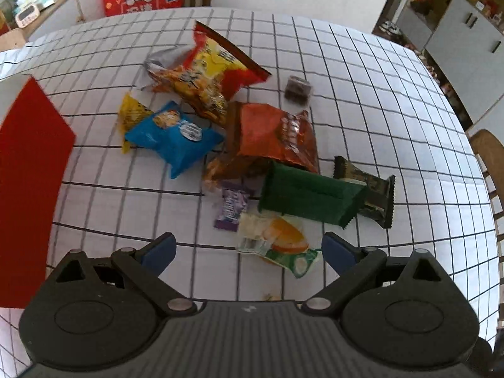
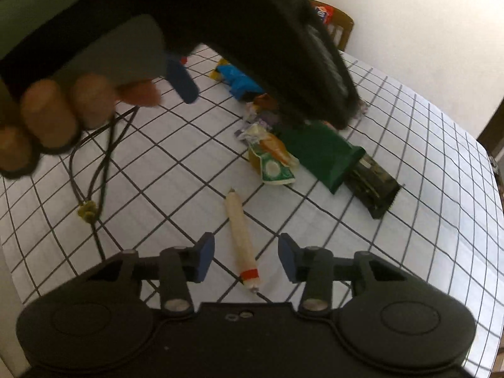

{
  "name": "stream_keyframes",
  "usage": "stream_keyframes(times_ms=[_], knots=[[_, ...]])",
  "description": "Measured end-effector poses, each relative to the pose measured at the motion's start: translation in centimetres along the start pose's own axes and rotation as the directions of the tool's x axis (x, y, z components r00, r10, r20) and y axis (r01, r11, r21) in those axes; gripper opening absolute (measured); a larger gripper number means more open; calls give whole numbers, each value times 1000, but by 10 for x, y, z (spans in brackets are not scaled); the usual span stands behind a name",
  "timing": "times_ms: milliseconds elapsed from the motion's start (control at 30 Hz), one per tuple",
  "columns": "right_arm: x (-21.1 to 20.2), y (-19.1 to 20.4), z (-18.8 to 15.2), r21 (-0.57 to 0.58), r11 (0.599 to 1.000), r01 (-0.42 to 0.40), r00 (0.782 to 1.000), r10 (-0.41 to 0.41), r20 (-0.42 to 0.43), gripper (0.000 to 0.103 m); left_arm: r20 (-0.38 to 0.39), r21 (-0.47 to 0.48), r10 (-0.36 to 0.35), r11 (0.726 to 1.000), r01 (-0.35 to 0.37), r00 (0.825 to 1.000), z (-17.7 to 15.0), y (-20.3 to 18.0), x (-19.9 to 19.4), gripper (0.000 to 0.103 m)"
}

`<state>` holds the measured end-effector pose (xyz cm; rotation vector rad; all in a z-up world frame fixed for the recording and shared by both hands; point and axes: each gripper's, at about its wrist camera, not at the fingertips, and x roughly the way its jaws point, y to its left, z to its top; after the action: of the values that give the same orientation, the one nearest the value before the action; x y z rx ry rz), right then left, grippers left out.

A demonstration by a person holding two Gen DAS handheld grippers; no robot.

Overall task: Organize snacks
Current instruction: 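Reach the left gripper to the bread roll packet and close on it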

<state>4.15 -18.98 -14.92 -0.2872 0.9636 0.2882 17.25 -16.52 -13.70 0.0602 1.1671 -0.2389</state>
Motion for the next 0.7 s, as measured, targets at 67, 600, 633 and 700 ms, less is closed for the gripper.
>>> stream_keyframes(times_ms=[67, 600, 633, 700], knots=[[4, 0, 1, -7, 1000, 1, 1000, -1, -3, 39, -4, 13, 3, 1000, -3, 1000, 0, -4, 3, 99], [9, -4, 5, 26, 999, -37, 999, 37, -2, 15, -47, 2, -43, 999, 43, 998, -1, -4, 23, 57], [9, -5, 6, 28, 999, -36, 999, 36, -2, 14, -46, 3, -47, 999, 48, 998, -1, -4, 22, 55], [11, -6, 5, 44, 998, -37, 999, 37, -3, 12, -50, -2, -44, 999, 44, 998, -2, -2, 22, 53]])
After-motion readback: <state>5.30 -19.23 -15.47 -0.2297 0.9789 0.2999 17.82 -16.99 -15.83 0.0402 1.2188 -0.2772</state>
